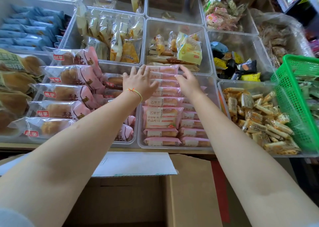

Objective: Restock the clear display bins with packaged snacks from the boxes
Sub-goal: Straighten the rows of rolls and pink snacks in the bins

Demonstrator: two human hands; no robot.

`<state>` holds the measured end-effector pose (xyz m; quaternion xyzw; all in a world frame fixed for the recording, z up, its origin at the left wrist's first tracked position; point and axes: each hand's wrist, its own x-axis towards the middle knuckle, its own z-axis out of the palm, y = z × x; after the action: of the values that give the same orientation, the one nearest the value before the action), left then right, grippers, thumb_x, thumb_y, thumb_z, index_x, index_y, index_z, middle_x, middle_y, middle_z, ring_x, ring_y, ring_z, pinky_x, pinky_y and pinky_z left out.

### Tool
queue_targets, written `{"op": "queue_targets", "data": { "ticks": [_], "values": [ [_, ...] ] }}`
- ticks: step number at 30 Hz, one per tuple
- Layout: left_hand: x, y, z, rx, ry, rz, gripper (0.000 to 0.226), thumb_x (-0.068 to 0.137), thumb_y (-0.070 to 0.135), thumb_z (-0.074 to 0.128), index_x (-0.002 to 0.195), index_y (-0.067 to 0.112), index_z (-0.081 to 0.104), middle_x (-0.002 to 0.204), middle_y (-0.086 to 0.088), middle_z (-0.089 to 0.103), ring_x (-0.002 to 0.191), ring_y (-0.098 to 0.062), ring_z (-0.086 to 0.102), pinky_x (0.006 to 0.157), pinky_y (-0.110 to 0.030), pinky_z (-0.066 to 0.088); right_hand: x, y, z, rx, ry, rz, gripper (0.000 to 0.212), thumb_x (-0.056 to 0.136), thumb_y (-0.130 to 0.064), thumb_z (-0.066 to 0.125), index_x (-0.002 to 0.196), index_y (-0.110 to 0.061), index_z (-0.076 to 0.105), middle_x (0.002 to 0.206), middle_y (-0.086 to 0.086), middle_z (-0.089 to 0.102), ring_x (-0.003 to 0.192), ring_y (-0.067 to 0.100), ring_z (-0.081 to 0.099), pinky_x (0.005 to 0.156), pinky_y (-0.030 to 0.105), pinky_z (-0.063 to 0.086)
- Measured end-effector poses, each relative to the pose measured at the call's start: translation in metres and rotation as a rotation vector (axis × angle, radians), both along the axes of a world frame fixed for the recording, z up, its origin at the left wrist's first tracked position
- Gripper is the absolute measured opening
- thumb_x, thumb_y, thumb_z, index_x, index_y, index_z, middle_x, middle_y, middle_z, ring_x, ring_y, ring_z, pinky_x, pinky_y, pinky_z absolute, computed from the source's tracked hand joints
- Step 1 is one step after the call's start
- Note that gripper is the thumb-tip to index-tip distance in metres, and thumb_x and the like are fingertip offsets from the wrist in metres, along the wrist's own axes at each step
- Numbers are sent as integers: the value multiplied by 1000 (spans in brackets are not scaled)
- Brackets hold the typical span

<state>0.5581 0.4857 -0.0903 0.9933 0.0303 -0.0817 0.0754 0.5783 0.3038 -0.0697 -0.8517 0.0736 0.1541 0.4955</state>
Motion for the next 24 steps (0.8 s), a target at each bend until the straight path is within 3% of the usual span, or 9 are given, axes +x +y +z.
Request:
{"op": "queue_targets", "data": {
  "ticks": [5, 9, 11, 12, 15, 19, 21, 24],
  "values": [
    [-5, -2, 4, -116, -18, -25, 73, 98, 60, 28, 158, 23, 9, 166, 0, 4, 152, -23, 1, 119, -52, 17, -28, -13, -7, -23, 5, -67, 50, 101, -24, 45, 150, -30, 41, 146, -3, 46, 118, 14, 46, 87, 28, 36],
    [-12, 4, 4, -70, 15, -113, 67, 99, 54, 30, 156, 22, 13, 165, 1, 9, 151, -23, 6, 116, -53, 22, -33, -10, -9, -33, 12, -16, 55, 100, -22, 46, 153, -29, 36, 153, -1, 42, 138, 20, 40, 99, 33, 37],
    [-12, 8, 4, -50, 5, -127, 66, 99, 55, 30, 156, 23, 16, 165, 1, 11, 151, -23, 8, 115, -54, 23, -31, -5, -5, -26, 23, 6, 59, 100, -21, 45, 156, -34, 29, 156, -2, 39, 139, 20, 39, 103, 36, 38],
    [-11, 8, 5, -49, 1, -124, 67, 99, 55, 30, 156, 24, 15, 165, 2, 12, 151, -23, 9, 116, -53, 22, -29, -2, -3, -31, 21, 13, 60, 101, -21, 44, 156, -37, 28, 154, -3, 39, 134, 19, 44, 101, 36, 41],
    [-13, 8, 2, -75, 14, -90, 68, 99, 58, 27, 156, 24, 15, 165, 1, 12, 151, -23, 10, 118, -52, 19, -22, 5, 0, -48, -4, 44, 58, 101, -21, 42, 153, -42, 31, 139, -7, 44, 100, 13, 58, 78, 30, 52],
    [-18, 11, -8, -138, 36, -27, 68, 98, 59, 28, 156, 27, 14, 161, -3, 26, 148, -24, 18, 113, -52, 25, -14, 7, -2, -87, -17, 71, 56, 100, -24, 41, 153, -40, 33, 146, 1, 45, 119, 21, 53, 82, 29, 44],
    [-20, 11, -11, -145, 40, -23, 68, 98, 60, 28, 157, 28, 13, 160, -3, 26, 149, -24, 17, 114, -53, 25, -14, 3, -5, -94, -21, 65, 54, 101, -22, 38, 152, -40, 35, 151, 0, 42, 114, 21, 57, 72, 25, 48],
    [-18, 9, -7, -147, -9, -17, 69, 98, 61, 29, 156, 26, 17, 163, -3, 17, 151, -24, 11, 117, -52, 21, -13, -3, -5, -94, -35, 38, 51, 102, -24, 38, 151, -39, 39, 151, -1, 42, 109, 15, 59, 73, 23, 51]
  ]
}}
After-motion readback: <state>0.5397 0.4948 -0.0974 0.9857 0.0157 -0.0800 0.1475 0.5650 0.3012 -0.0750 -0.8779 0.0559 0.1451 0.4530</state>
